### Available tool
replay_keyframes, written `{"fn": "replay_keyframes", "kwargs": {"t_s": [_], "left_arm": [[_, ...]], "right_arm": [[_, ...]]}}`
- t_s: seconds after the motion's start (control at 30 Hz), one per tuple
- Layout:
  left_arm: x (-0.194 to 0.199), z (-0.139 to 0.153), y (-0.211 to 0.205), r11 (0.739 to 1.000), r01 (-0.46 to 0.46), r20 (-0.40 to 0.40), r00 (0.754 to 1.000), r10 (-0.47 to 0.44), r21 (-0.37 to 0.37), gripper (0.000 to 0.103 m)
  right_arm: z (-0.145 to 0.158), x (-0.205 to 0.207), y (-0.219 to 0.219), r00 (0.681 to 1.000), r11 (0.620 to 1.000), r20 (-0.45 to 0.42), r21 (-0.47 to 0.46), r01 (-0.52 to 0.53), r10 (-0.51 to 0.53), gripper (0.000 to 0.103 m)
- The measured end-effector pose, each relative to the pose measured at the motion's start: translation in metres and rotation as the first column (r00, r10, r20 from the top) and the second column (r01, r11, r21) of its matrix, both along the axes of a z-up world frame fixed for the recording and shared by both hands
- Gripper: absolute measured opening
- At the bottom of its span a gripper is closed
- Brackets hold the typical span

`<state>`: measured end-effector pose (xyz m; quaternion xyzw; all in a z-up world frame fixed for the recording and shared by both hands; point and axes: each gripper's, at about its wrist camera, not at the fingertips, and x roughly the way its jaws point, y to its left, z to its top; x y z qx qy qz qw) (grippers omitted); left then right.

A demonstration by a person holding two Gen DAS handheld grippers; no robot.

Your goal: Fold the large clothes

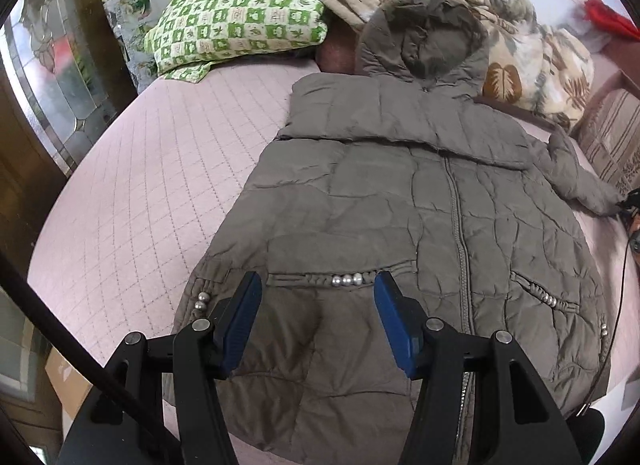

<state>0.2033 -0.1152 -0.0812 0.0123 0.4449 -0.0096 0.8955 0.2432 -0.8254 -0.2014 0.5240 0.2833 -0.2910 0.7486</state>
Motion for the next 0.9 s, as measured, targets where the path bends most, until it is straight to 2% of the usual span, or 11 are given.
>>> {"fn": "replay_keyframes", "kwargs": {"t_s": [0.03,0.13,0.27,0.37,0.43,0.5,0.53,0.57,0.67,0.8,0.9], "left_arm": [[-0.001,0.0,0.002,1.0,-0.001,0.0,1.0,0.001,-0.009,0.057],[-0.007,0.0,0.013,0.999,0.001,0.001,1.0,-0.001,-0.046,0.057],[-0.018,0.003,0.031,0.997,-0.013,0.014,1.0,0.014,-0.081,0.057],[-0.027,0.008,0.052,0.993,-0.038,0.029,0.999,0.042,-0.108,0.057],[-0.032,0.01,0.065,0.991,-0.058,0.035,0.997,0.062,-0.121,0.057],[-0.036,0.012,0.078,0.989,-0.076,0.041,0.996,0.082,-0.131,0.057],[-0.039,0.012,0.087,0.987,-0.089,0.044,0.994,0.095,-0.131,0.057],[-0.041,0.013,0.093,0.986,-0.101,0.048,0.993,0.108,-0.13,0.057],[-0.045,0.012,0.115,0.983,-0.142,0.06,0.987,0.15,-0.116,0.057],[-0.047,0.006,0.135,0.978,-0.183,0.065,0.98,0.19,-0.1,0.057],[-0.048,0.0,0.143,0.976,-0.189,0.059,0.979,0.196,-0.104,0.057]], "right_arm": [[0.009,-0.001,0.001,1.0,1.0,-0.001,-0.021,-0.005,0.005,0.009],[0.065,-0.003,0.02,0.999,0.987,-0.007,-0.155,-0.045,0.045,0.009],[0.147,0.002,0.069,0.99,0.946,0.036,-0.301,-0.122,0.139,0.009],[0.213,0.022,0.133,0.962,0.875,0.054,-0.433,-0.218,0.266,0.009],[0.247,0.037,0.185,0.93,0.815,0.053,-0.501,-0.29,0.364,0.009],[0.274,0.058,0.25,0.878,0.743,0.047,-0.556,-0.374,0.477,0.009],[0.279,0.065,0.271,0.86,0.719,0.04,-0.568,-0.4,0.509,0.009],[0.285,0.077,0.308,0.824,0.681,0.03,-0.581,-0.446,0.565,0.008],[0.278,0.107,0.386,0.742,0.604,-0.002,-0.579,-0.548,0.671,0.008],[0.23,0.147,0.493,0.611,0.474,-0.095,-0.542,-0.694,0.786,0.008],[0.178,0.175,0.555,0.547,0.384,-0.215,-0.512,-0.769,0.809,0.008]]}}
